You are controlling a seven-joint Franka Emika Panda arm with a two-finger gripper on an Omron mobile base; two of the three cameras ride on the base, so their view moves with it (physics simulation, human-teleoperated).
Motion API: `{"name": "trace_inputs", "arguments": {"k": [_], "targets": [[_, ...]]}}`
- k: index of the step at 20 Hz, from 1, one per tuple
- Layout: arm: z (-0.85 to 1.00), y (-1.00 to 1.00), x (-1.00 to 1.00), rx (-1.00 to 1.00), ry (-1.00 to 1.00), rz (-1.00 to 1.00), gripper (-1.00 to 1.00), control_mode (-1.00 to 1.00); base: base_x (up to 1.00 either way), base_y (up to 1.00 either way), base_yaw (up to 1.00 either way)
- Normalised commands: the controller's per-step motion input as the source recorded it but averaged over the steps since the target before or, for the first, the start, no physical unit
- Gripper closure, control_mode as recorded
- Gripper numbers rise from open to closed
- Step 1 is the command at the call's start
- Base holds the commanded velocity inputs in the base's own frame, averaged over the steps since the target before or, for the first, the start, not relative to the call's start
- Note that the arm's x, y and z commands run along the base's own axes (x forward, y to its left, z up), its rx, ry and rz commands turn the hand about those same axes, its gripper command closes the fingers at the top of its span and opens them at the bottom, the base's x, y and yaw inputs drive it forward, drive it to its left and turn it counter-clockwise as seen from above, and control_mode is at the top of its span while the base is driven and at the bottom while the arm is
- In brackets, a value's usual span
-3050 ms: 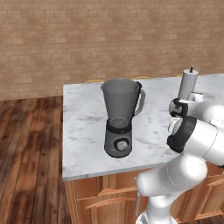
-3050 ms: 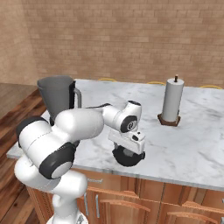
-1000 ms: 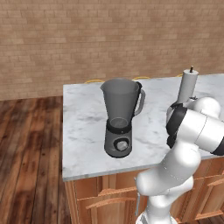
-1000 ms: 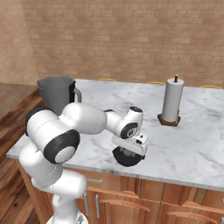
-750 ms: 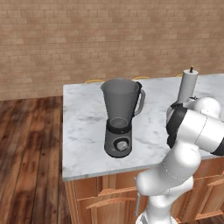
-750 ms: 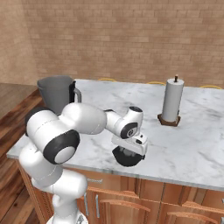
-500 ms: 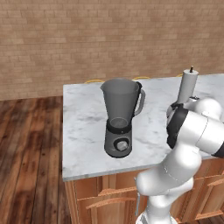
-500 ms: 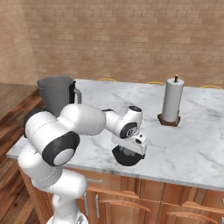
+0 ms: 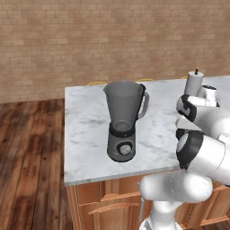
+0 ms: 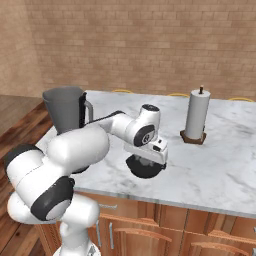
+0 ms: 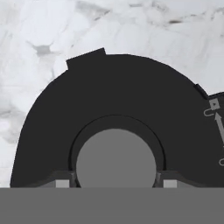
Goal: Close the lid blender by securely placing the lid on top.
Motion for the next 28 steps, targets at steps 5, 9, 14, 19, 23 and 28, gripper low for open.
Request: {"name": "trace_inputs", "arguments": {"k": [5,9,14,19,23,28], "targets": [[1.0,0.4,-0.2,-0.11,-0.13,0.0,1.0,-1.0,0.0,0.0,0.0],[0.84,0.39,-0.21,-0.06,-0.21,0.0,1.0,-1.0,0.0,0.0,0.0],[0.56,0.19,-0.42,-0.01,-0.37,0.03,1.0,-1.0,0.0,0.0,0.0],[0.59,0.0,-0.58,0.01,-0.34,0.12,1.0,-1.0,0.0,0.0,0.0],[0.79,0.08,-0.26,0.0,-0.05,0.12,1.0,-1.0,0.0,0.0,0.0],[1.0,0.31,-0.07,0.0,0.0,0.05,1.0,-1.0,0.0,0.0,0.0]]}}
